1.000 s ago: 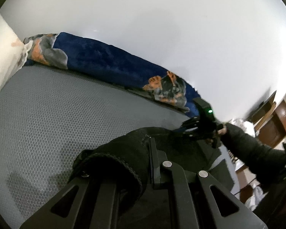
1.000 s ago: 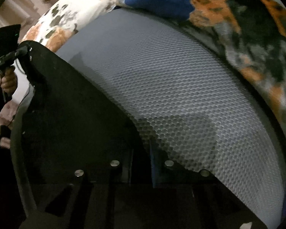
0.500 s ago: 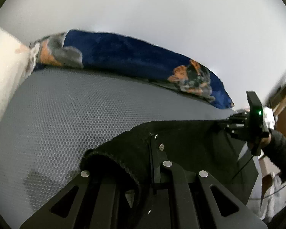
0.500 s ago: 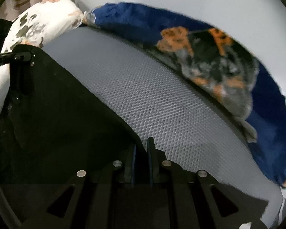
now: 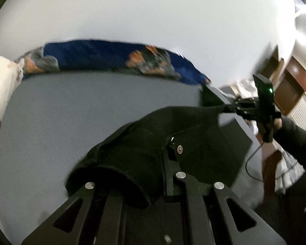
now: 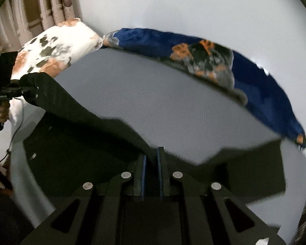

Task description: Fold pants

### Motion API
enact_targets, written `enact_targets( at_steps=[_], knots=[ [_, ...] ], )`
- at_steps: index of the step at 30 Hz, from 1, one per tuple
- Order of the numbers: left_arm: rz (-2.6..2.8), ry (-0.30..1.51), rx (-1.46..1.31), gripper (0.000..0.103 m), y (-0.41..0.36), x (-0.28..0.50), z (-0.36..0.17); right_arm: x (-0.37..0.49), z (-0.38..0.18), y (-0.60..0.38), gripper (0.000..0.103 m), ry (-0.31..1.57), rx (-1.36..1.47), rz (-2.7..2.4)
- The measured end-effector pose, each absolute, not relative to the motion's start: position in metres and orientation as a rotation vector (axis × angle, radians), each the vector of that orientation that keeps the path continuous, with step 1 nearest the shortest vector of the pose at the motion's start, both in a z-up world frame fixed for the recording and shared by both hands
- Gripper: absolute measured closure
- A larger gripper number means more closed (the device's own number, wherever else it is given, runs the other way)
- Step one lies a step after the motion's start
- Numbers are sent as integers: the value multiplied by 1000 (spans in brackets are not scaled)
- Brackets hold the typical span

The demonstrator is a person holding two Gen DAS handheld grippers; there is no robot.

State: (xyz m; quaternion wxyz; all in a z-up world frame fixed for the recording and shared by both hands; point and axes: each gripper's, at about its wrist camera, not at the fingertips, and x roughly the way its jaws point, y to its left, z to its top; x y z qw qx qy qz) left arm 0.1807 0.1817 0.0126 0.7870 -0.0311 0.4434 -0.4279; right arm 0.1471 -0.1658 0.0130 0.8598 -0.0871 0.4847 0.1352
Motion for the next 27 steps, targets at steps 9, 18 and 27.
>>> enact_targets(
  at_steps=[9, 18, 27],
  knots=[
    [-933, 1163, 35, 90, 187, 113, -34, 68, -44, -166, 96, 1140, -66, 292],
    [-839, 1264, 103, 84, 182, 103, -55, 55, -94, -163, 96, 1217, -55, 284],
    [-694, 1283, 197, 29, 208, 102, -29, 55, -96, -163, 96, 1208, -48, 294]
  ],
)
